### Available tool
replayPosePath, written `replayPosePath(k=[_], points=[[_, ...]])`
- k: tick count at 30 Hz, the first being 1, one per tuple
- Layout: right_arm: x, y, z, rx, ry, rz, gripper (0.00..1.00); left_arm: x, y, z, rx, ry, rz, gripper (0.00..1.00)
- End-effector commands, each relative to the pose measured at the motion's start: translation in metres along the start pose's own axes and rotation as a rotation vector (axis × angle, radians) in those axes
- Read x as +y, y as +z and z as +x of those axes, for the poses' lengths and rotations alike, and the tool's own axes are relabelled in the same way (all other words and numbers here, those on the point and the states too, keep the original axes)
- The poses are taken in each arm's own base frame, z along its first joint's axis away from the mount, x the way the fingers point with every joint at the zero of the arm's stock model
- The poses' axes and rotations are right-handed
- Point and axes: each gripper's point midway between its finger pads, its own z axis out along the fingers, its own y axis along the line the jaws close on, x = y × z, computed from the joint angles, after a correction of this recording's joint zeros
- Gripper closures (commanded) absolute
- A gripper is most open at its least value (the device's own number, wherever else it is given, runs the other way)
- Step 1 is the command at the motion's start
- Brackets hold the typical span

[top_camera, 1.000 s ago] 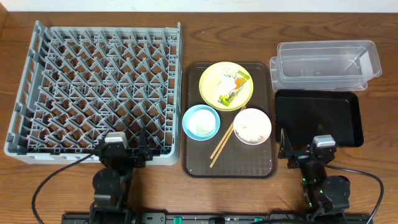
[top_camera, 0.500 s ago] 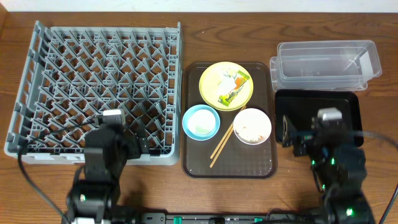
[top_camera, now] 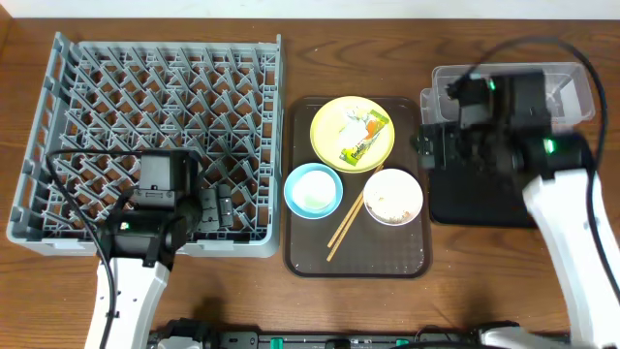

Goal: Sort waste into correct bins and load items into the dishwasher rack
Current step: 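Reach the right gripper to the yellow plate and grasp the snack wrapper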

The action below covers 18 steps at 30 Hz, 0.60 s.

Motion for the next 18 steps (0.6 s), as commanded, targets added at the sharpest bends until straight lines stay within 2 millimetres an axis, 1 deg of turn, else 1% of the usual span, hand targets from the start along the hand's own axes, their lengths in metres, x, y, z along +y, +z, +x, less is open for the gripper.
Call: replayPosePath(k=[1,3,5,6,7,8,10,14,15,16,18], points=[[0.007,0.012,-0.019,0.024,-0.066,-0.031,0.01,-0.007,-0.006,-0.006,-0.017,-0.018,0.042,0.05],[0.012,0.022,-0.029,0.008,-0.041,-0.077,0.01,-0.007,-0.006,-0.006,-0.017,-0.018,0.041,0.05],[0.022,0.031,-0.042,-0.032,-0.023,-0.146,0.01,-0.007,-0.006,-0.006,-0.017,-0.018,0.041,0.05],[0.026,0.035,-0.049,-0.052,-0.022,-0.170,0.03,-0.007,-0.006,-0.006,-0.016,-0.018,0.042,0.05],[0.029,0.041,-0.054,-0.066,-0.024,-0.174,0.06,-0.007,-0.006,-0.006,-0.016,-0.018,0.042,0.05],[0.030,0.045,-0.058,-0.074,-0.021,-0.171,0.06,-0.007,-0.006,-0.006,-0.016,-0.018,0.042,0.05],[0.035,0.058,-0.062,-0.078,-0.004,-0.149,0.10,-0.007,-0.006,-0.006,-0.017,-0.018,0.042,0.05],[0.034,0.091,-0.056,-0.043,0.062,-0.022,0.14,-0.007,-0.006,-0.006,-0.017,-0.018,0.041,0.05],[0.036,0.103,-0.052,-0.026,0.078,0.012,0.14,-0.007,-0.006,-0.006,-0.017,-0.018,0.042,0.05],[0.038,0.110,-0.049,-0.016,0.085,0.026,0.15,-0.007,-0.006,-0.006,-0.017,-0.018,0.042,0.05],[0.047,0.131,-0.041,0.014,0.090,0.048,0.16,-0.007,-0.006,-0.006,-0.018,-0.018,0.042,0.05]])
